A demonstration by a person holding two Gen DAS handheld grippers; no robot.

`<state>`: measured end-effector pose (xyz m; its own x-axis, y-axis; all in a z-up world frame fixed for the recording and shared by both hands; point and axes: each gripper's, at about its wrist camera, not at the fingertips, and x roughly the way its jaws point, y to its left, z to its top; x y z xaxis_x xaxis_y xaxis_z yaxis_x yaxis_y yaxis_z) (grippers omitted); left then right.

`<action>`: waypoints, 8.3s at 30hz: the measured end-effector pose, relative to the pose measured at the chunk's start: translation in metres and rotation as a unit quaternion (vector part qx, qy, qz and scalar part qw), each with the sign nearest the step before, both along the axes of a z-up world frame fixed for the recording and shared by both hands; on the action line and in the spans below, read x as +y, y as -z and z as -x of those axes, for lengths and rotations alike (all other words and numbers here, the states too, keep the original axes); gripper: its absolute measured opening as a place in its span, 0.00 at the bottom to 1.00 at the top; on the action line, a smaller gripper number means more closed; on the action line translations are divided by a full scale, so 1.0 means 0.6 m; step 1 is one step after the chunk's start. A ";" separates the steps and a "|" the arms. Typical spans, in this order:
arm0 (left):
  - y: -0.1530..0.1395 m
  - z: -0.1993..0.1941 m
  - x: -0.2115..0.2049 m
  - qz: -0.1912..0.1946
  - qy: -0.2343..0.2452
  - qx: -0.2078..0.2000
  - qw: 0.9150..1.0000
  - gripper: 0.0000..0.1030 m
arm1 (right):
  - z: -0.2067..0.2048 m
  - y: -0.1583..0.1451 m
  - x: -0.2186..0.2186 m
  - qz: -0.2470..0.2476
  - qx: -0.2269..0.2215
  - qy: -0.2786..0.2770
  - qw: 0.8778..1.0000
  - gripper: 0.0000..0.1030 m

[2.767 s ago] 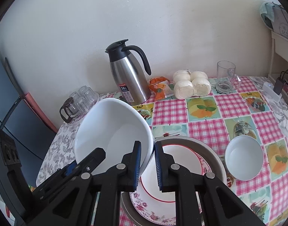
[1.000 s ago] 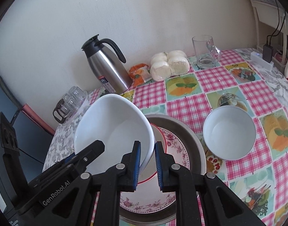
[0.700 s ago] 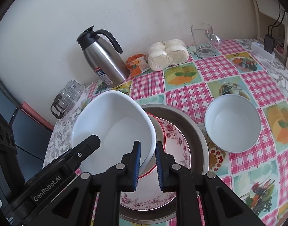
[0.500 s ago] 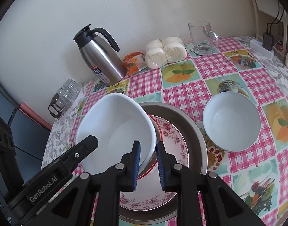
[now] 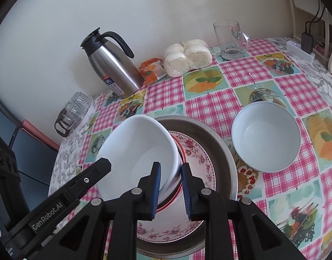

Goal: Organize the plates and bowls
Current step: 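Lower the white square bowl into the strawberry-print bowl in the basin, then open the left gripper and release the white square bowl, then move the open left gripper toward the white round bowl on the cloth, then close the left gripper on the rim of the white round bowl, then lift the white round bowl and carry it over the steel basin, then lower the white round bowl onto the bowl stack in the basin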

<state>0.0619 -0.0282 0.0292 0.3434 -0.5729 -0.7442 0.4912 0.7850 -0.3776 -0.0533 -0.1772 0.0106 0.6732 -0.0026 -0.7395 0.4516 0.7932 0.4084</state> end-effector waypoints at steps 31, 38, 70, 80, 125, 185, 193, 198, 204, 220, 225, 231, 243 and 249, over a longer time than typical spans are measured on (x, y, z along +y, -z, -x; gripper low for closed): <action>-0.033 0.002 0.022 0.010 -0.045 -0.051 0.998 0.51 | 0.026 -0.039 -0.013 0.041 -0.035 0.027 0.998 0.22; -0.027 -0.007 0.030 -0.033 -0.082 -0.053 0.995 0.64 | 0.023 -0.039 -0.010 0.087 -0.015 0.034 0.995 0.51; -0.060 0.014 0.046 -0.044 -0.164 -0.149 0.974 0.95 | 0.055 -0.036 -0.066 0.126 -0.007 0.101 0.987 1.00; -0.112 0.062 -0.014 0.049 -0.066 -0.175 0.981 0.96 | 0.129 -0.018 -0.178 0.099 0.019 0.214 0.972 1.00; 0.052 0.092 -0.378 -0.129 0.177 -0.074 0.973 0.68 | 0.121 0.132 -0.278 -0.015 0.097 0.197 0.975 0.72; 0.024 0.110 -0.370 -0.096 0.208 -0.082 0.970 0.25 | 0.137 0.089 -0.276 -0.058 0.034 0.198 0.978 0.09; -0.033 0.101 -0.337 -0.064 0.194 -0.096 0.974 0.25 | 0.139 0.034 -0.257 -0.032 -0.001 0.193 0.981 0.09; -0.061 0.093 -0.315 -0.047 0.179 -0.105 0.977 0.25 | 0.137 0.005 -0.240 -0.023 -0.016 0.190 0.981 0.09; -0.084 0.084 -0.282 -0.027 0.163 -0.105 0.981 0.25 | 0.130 -0.019 -0.216 -0.014 -0.029 0.178 0.984 0.09; -0.103 0.066 -0.190 0.013 0.125 -0.092 0.988 0.25 | 0.106 -0.047 -0.156 0.003 -0.041 0.154 0.987 0.09; -0.103 0.050 -0.157 0.027 0.106 -0.080 0.991 0.25 | 0.091 -0.050 -0.131 0.007 -0.041 0.141 0.989 0.09; -0.102 0.031 -0.115 0.048 0.083 -0.063 0.993 0.25 | 0.070 -0.058 -0.102 0.011 -0.045 0.125 0.991 0.09; -0.092 0.001 -0.035 0.070 0.038 -0.041 0.996 0.25 | 0.028 -0.062 -0.037 0.021 -0.041 0.087 0.995 0.09; -0.079 -0.011 -0.008 0.074 0.022 -0.025 0.997 0.25 | 0.011 -0.056 -0.015 0.021 -0.031 0.073 0.997 0.09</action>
<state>0.0688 -0.0329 0.0765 0.3498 -0.6909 -0.6327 0.5447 0.6995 -0.4626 -0.0600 -0.1860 0.0442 0.7083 -0.1334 -0.6932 0.5377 0.7382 0.4073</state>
